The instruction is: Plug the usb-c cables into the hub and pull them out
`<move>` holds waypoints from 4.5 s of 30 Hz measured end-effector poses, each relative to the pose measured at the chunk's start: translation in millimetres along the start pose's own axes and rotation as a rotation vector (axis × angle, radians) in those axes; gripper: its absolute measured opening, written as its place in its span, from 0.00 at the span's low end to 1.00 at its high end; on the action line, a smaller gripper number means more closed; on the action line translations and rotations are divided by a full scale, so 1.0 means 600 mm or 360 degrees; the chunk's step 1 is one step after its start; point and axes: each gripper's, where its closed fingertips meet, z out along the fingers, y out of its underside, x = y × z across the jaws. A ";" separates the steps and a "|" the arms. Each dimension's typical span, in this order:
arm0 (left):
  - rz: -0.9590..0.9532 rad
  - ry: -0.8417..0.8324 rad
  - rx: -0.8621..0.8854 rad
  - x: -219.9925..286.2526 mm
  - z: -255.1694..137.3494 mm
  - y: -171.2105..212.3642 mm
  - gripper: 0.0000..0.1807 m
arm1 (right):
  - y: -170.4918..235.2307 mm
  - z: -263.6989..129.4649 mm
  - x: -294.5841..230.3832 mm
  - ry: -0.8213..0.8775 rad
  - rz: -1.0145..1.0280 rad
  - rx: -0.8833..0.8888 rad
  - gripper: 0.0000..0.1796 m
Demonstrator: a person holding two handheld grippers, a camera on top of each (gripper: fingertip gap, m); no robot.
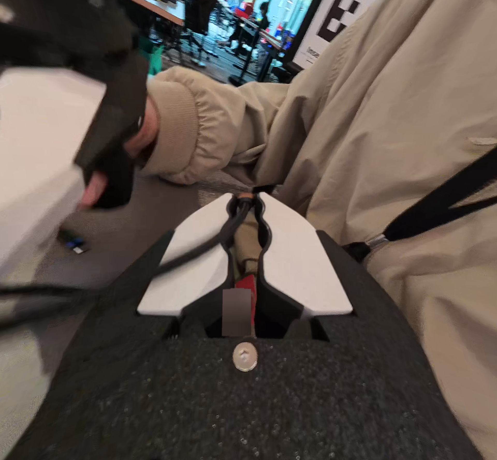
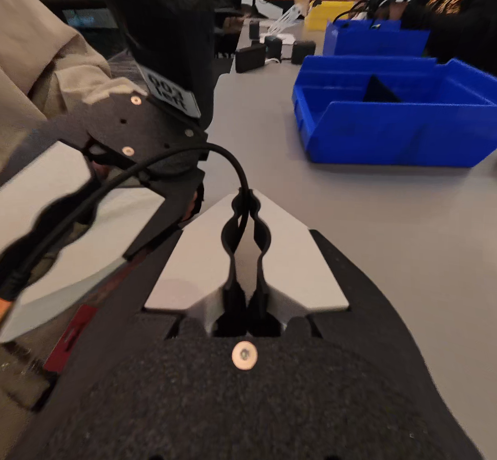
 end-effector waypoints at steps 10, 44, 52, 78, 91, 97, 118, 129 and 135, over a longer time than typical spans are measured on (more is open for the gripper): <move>0.0122 -0.0893 0.0666 -0.121 -0.145 -0.100 0.33 | -0.169 -0.317 0.136 0.0727 -0.0075 0.0411 0.01; -0.0009 -0.1110 0.0355 -0.178 -0.148 -0.042 0.25 | 0.175 -0.635 0.291 0.2165 0.0665 -0.1242 0.28; -0.0026 -0.1144 0.0316 -0.188 -0.151 -0.035 0.24 | 0.088 -0.249 0.173 0.0899 0.0628 -0.0745 0.25; -0.0001 -0.1108 0.0332 -0.179 -0.151 -0.038 0.24 | 0.176 -0.185 0.186 0.1012 0.0577 -0.0987 0.01; -0.0021 -0.1088 0.0329 -0.183 -0.145 -0.034 0.24 | -0.105 -0.536 0.193 0.1860 0.0193 -0.0589 0.01; -0.0015 -0.1076 0.0305 -0.183 -0.136 -0.034 0.24 | -0.045 -0.659 0.204 0.2043 0.0409 -0.0625 0.01; 0.0175 -0.1728 0.0240 -0.184 -0.295 -0.054 0.19 | 0.162 -0.623 0.253 0.1938 0.0593 -0.1004 0.18; -0.0529 -0.2780 0.0128 -0.129 -0.562 0.118 0.15 | 0.180 -0.570 0.086 0.2319 0.0671 0.0002 0.24; -0.0611 -0.2800 0.0174 -0.144 -0.594 0.159 0.15 | 0.166 -0.568 0.078 0.2342 0.0410 -0.0090 0.22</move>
